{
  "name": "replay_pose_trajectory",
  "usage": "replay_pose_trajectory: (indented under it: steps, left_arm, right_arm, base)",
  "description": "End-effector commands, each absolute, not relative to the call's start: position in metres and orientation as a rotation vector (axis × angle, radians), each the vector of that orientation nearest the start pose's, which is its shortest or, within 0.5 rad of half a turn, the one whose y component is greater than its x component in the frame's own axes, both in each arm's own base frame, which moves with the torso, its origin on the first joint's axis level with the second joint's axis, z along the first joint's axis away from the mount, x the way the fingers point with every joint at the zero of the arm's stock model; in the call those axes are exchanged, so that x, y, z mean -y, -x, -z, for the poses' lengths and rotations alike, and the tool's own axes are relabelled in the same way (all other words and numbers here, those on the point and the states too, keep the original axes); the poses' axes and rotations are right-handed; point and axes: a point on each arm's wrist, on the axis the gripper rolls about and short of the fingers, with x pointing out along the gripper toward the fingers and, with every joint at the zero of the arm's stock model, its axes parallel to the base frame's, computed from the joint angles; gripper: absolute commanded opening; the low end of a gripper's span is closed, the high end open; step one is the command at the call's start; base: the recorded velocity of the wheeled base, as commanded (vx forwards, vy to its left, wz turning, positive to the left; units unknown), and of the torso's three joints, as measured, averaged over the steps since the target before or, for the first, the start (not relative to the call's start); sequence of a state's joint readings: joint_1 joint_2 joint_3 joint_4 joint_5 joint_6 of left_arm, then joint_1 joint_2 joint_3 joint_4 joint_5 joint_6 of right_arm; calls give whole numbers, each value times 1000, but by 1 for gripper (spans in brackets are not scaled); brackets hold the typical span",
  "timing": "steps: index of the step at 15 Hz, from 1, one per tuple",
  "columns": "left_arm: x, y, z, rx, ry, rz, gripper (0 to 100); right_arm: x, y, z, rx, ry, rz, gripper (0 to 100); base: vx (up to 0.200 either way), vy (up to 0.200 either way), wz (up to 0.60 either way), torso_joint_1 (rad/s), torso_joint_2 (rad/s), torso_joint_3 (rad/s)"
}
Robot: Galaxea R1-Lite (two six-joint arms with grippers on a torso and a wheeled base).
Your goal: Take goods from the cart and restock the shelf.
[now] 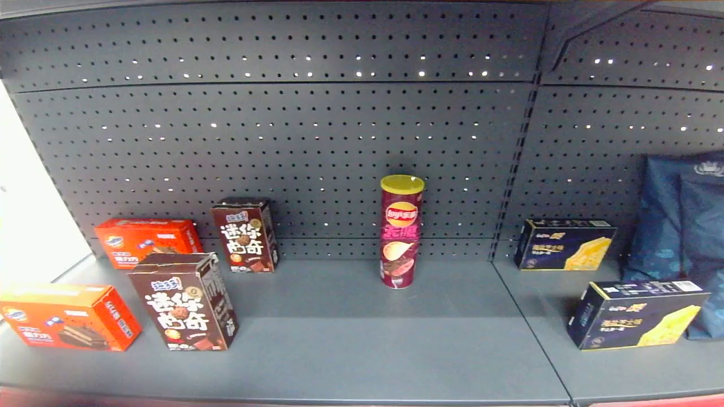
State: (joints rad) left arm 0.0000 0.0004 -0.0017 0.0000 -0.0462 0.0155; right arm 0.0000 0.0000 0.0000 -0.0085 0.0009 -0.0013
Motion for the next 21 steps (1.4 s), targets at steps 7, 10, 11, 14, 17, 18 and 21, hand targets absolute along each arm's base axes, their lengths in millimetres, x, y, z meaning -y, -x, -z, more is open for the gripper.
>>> replay_pose_trajectory:
  steps: [7,10,11,14,17,18,21]
  left_arm:
    - [1,23,-76,2,-15,46,100]
    - [1,23,-76,2,-15,48,100]
    - [1,23,-76,2,-15,48,100]
    - [1,23,-76,2,-15,46,100]
    - [1,23,-76,2,-14,48,100]
    - [1,23,-76,2,-14,46,100]
    - [1,23,-76,2,-14,46,100]
  right_arm:
    - [0,23,-76,8,2,-2,100]
    - [0,23,-76,8,2,-2,100]
    - [0,23,-76,8,2,0,100]
    - [0,23,-76,8,2,-2,100]
    - [0,23,-76,8,2,-3,100]
    - [0,23,-76,8,2,-2,100]
    - [0,23,-76,8,2,0,100]
  base:
    - [0,0,600,5,2,2]
    - [0,0,600,4,2,4]
    - [0,0,600,-2,2,2]
    - [0,0,600,1,2,6]
    - [0,0,600,4,2,4]
    - [0,0,600,2,2,2]
    - [0,0,200,1,1,-1]
